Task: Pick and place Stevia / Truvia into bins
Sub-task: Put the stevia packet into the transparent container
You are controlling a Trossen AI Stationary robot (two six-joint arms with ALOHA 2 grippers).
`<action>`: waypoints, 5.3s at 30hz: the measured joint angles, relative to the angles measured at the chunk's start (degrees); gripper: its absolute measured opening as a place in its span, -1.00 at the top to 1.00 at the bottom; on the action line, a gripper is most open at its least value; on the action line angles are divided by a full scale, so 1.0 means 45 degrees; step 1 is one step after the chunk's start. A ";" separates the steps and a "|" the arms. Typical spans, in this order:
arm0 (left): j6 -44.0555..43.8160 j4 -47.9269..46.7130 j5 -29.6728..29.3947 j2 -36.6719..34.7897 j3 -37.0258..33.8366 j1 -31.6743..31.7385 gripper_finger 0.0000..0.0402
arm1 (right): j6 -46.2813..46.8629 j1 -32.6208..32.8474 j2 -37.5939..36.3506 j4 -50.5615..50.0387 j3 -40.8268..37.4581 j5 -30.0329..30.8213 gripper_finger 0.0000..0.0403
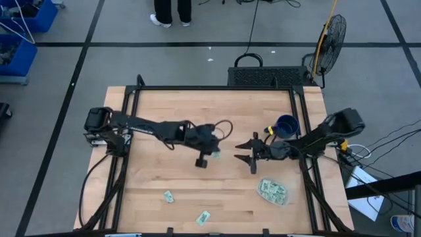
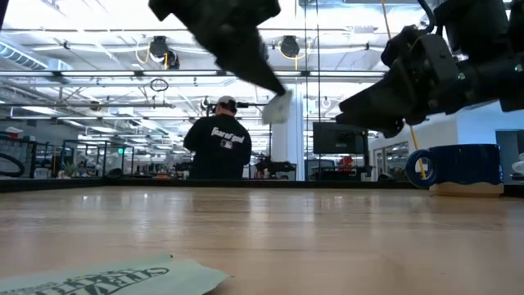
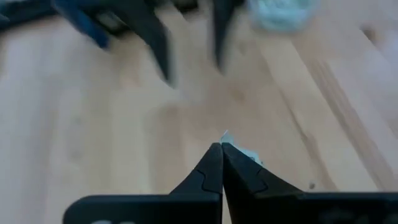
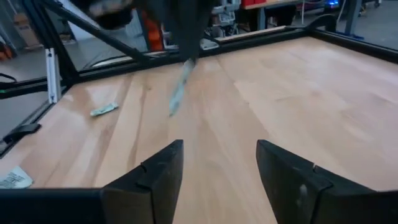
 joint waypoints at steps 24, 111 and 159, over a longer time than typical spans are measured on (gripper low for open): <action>-0.0304 0.3972 -0.0785 0.1649 0.0052 0.0178 0.98 | 0.1287 -0.0132 0.3484 0.2853 0.1500 0.0971 0.03; -0.0510 -0.1274 -0.6794 0.0411 0.0054 0.0238 0.16 | 0.9463 0.5245 -0.2800 -2.0804 0.7320 -0.2569 0.47; -1.8980 -0.4085 0.0452 -0.1166 -0.3861 -0.7883 0.16 | -0.3620 -0.0936 -0.2864 -1.8066 0.7310 -0.0381 0.48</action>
